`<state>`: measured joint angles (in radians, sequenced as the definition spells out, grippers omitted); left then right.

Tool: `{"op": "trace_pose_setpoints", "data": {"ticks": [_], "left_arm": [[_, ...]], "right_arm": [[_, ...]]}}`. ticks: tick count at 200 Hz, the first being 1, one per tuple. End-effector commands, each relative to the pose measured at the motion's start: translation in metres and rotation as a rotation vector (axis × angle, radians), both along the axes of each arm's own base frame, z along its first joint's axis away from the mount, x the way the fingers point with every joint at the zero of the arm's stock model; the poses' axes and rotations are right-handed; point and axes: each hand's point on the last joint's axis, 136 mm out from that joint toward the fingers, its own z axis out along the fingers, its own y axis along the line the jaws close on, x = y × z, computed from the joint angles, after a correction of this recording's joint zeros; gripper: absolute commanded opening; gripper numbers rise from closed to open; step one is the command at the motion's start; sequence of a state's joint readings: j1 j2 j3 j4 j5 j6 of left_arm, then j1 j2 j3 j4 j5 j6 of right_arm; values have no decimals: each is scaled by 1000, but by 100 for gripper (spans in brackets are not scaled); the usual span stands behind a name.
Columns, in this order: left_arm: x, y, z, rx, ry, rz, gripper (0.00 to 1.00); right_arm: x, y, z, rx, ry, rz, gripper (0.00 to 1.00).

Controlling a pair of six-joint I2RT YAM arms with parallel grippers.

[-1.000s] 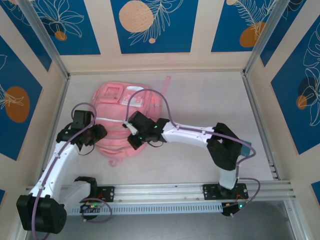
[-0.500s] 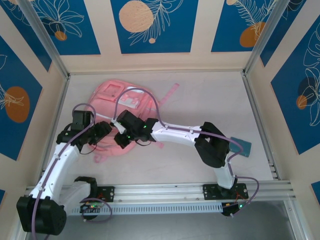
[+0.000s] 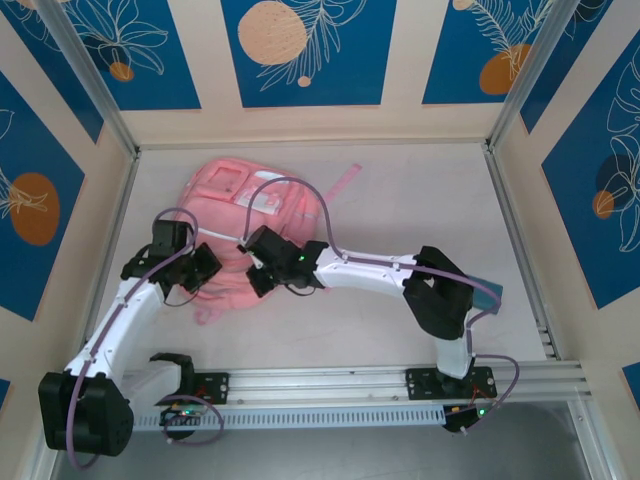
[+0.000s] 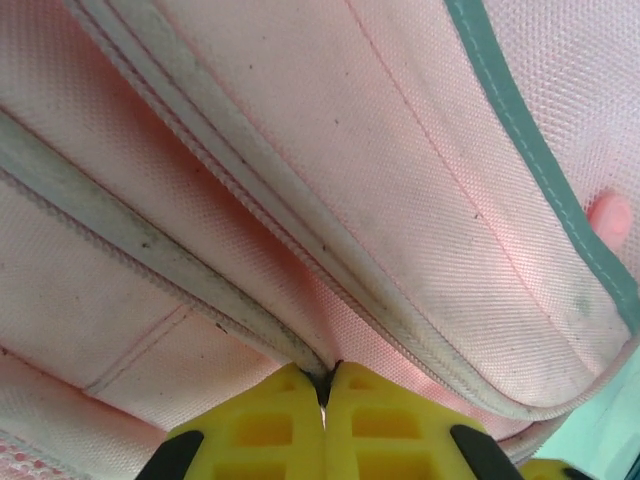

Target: Pack the student bag

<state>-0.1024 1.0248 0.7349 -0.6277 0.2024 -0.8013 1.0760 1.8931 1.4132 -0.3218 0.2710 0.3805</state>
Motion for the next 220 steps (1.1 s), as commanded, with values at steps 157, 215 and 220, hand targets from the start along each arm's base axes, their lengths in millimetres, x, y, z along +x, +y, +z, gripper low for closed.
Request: {"op": "trace_pose_setpoints", "data": {"ticks": [157,215,220], "left_arm": [[-7,0,-3,67,-6,-126,0],[-9,-3,20,84,-40,-189,13],[-10,-3,23,89,-45,-195,17]], "right_arm": [[144,-122,3,-167,-18,-228,0],[103,-120,12,-59,94,-18,0],[95,-118,13,-41,108,8,0]]}}
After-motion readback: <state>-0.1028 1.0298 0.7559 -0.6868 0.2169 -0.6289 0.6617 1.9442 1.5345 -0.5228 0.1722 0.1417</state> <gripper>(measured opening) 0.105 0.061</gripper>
